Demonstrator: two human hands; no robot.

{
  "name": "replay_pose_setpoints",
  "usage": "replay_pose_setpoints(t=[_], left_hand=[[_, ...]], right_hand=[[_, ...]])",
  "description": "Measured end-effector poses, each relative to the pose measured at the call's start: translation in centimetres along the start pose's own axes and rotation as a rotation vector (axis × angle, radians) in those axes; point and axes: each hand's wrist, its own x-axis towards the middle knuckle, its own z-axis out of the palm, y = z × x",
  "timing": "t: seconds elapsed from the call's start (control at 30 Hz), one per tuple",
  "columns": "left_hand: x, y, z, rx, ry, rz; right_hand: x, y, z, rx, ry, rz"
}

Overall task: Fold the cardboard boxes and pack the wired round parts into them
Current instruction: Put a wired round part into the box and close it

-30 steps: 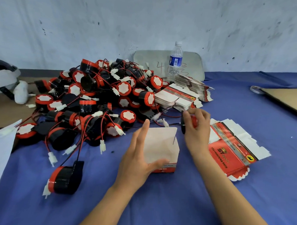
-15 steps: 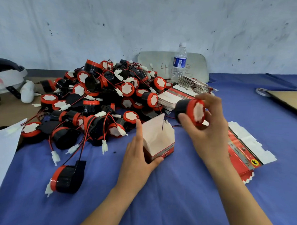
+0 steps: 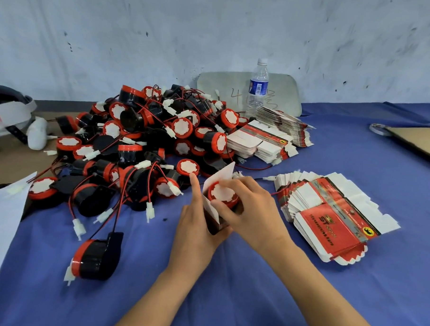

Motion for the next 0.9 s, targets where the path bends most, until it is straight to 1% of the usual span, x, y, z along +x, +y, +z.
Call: replay_pose_setpoints(t=[0.2,0.3,0.4,0.43,0.47,0.5,0.57,0.6,0.63,0.67,0.73,0.77,0.9], left_hand=[[0.1,0.0,-0.1,-0.031,0.010,0.001],[-0.1,0.3,-0.3,-0.021,-0.008,0.079],[-0.2,0.9,-0.4,0.051,0.029,0.172],[-0.2,1.2,-0.5,0.052,0.025,0.182],[-0.2,1.4,-0.7,0.032,0.007,0.174],[-0.2,1.6,-0.8,0.012,-0.003,0.153],[-0.1,2.0,-1.1,0.047,0.024,0.108],[-0.1,2.1,-1.2,0.076,0.052,0.111],[0.0,2.1,-1.3,0.100,0.080,0.117],[0.1,2.2,-1.4,0.115,0.100,0.121],[0.2,2.4,-1.6,0.127,0.138,0.123],[0.3,2.4,-1.7,0.132,0.155,0.127],[0.4,2.7,-2.0,0.173,0.156,0.134]], right_hand=[[0.3,0.9,0.0,0.074,-0.137,-0.021],[0.4,1.5,0.0,-0.023,-0.219,0.020],[0.4,1.9,0.0,-0.157,-0.296,0.052],[0.4,1.8,-0.1,-0.174,-0.281,0.039],[0.4,1.6,-0.2,-0.156,-0.208,0.019],[0.4,1.3,-0.5,-0.106,-0.077,0.007],[0.6,1.3,-1.2,-0.004,0.252,0.039],[0.8,1.5,-1.6,0.010,0.381,0.092],[1.1,1.9,-2.0,0.009,0.452,0.171],[1.3,2.5,-2.2,0.012,0.473,0.267],[1.6,3.6,-2.4,0.097,0.418,0.456],[1.7,4.0,-2.4,0.166,0.389,0.519],[1.9,4.7,-2.3,0.334,0.388,0.635]])
